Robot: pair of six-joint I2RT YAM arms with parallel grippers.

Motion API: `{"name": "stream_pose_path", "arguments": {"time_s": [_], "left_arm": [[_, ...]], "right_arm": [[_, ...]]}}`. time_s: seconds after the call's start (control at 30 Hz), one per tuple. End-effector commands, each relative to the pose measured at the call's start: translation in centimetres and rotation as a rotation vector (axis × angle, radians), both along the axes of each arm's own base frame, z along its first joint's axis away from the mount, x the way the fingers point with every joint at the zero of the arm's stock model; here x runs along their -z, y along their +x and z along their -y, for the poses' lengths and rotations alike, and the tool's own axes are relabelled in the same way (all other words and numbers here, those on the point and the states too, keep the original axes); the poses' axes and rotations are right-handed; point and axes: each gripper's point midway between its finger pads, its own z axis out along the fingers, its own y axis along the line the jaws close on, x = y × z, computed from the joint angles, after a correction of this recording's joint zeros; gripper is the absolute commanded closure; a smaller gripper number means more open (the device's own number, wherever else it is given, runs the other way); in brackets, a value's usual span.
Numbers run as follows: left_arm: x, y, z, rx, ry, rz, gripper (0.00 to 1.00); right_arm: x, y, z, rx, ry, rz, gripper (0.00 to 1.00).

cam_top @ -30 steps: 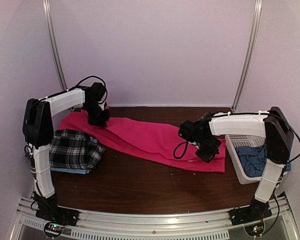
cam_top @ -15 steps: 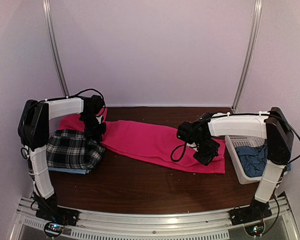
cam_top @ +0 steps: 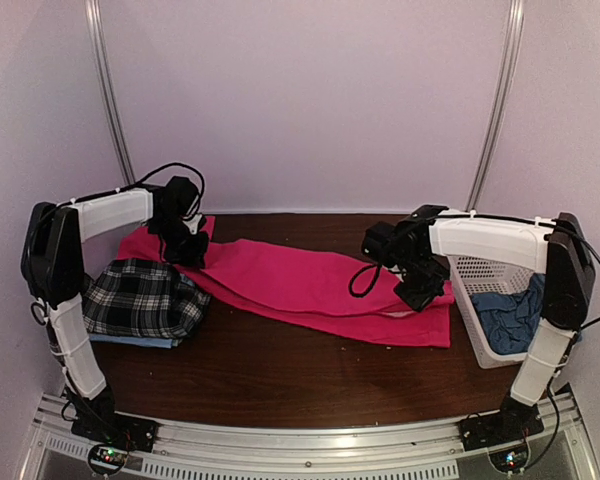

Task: Fold and stack the mixed laundry pile
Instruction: Adjust the rectangle-folded trousers at the center of the board.

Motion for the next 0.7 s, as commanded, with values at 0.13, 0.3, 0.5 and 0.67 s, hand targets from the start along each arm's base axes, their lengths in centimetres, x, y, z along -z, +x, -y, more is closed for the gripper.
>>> {"name": "stream_pose_path", "arguments": {"time_s": [0.13, 0.3, 0.5, 0.67], "left_arm": [[1.8, -2.0, -0.8, 0.095, -0.002, -0.058, 1.0], [-0.8, -0.6, 0.1, 0.134, -0.04, 0.043, 0.6], [-7.0, 2.5, 6.4, 0.341, -0.123, 0.304, 0.43], [-4.8, 4.1, 12.7, 0.422, -0.202, 0.301, 0.44]], "right_arm": [[-0.5, -1.5, -1.9, -0.011, 0.119, -0.053, 1.0], [1.9, -2.9, -3.5, -0.015, 0.178, -0.191, 0.87], [0.5, -1.9, -3.4, 0.049, 0.169, -0.158, 0.39], [-1.4, 0.2, -3.7, 0.143, 0.35, -0.088, 0.25]]}}
